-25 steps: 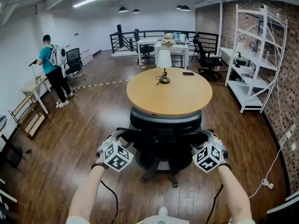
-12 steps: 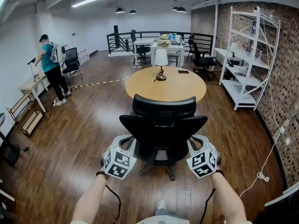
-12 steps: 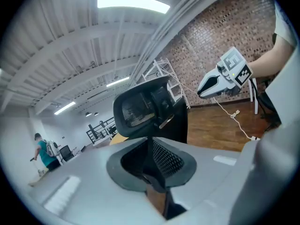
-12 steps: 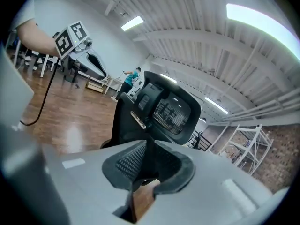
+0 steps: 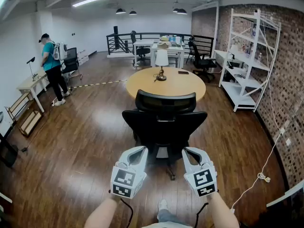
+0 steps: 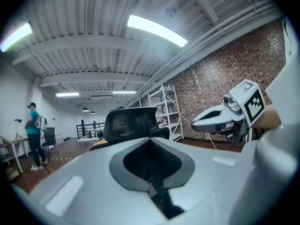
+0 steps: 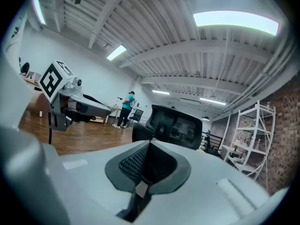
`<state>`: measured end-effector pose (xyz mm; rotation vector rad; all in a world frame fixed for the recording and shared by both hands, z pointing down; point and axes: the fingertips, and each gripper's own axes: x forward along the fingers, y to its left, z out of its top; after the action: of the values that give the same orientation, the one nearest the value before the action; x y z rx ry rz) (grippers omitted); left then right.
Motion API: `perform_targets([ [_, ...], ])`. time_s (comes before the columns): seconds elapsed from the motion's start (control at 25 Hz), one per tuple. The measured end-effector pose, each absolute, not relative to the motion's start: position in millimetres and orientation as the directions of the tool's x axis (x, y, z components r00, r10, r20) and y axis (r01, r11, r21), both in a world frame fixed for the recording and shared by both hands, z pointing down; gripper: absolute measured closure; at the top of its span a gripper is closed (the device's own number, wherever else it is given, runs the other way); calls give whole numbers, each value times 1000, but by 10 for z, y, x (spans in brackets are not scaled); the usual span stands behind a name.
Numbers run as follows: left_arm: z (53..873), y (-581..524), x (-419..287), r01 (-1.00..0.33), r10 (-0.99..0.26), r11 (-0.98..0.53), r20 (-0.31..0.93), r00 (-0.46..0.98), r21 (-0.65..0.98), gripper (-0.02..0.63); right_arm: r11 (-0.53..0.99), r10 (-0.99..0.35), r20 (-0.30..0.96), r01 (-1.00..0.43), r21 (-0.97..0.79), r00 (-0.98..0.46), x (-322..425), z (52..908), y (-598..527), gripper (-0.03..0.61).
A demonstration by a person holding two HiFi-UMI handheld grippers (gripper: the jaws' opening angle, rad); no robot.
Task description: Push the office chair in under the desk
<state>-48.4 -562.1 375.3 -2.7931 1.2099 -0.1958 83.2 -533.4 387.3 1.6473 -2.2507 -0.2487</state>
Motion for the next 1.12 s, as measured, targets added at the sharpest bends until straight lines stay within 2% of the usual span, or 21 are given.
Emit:
perform_targets([
  [0.32,3794,-5103,-421,-714,-714,-700,-3,700,25,597,338,-940,83,-935,111,-330,557,3857,-4834,578],
  [0.6,3764,-4898,-423,-711,-716,-697,-37,697,95,597,342,-939,67,-938,56,-339,412,3854,-4675,578],
  [1.12,3839,-4744,-314,-714,-716,-698,-43,697,62,597,362,-932,68,-930,70,-357,398,3898,-4559,578],
])
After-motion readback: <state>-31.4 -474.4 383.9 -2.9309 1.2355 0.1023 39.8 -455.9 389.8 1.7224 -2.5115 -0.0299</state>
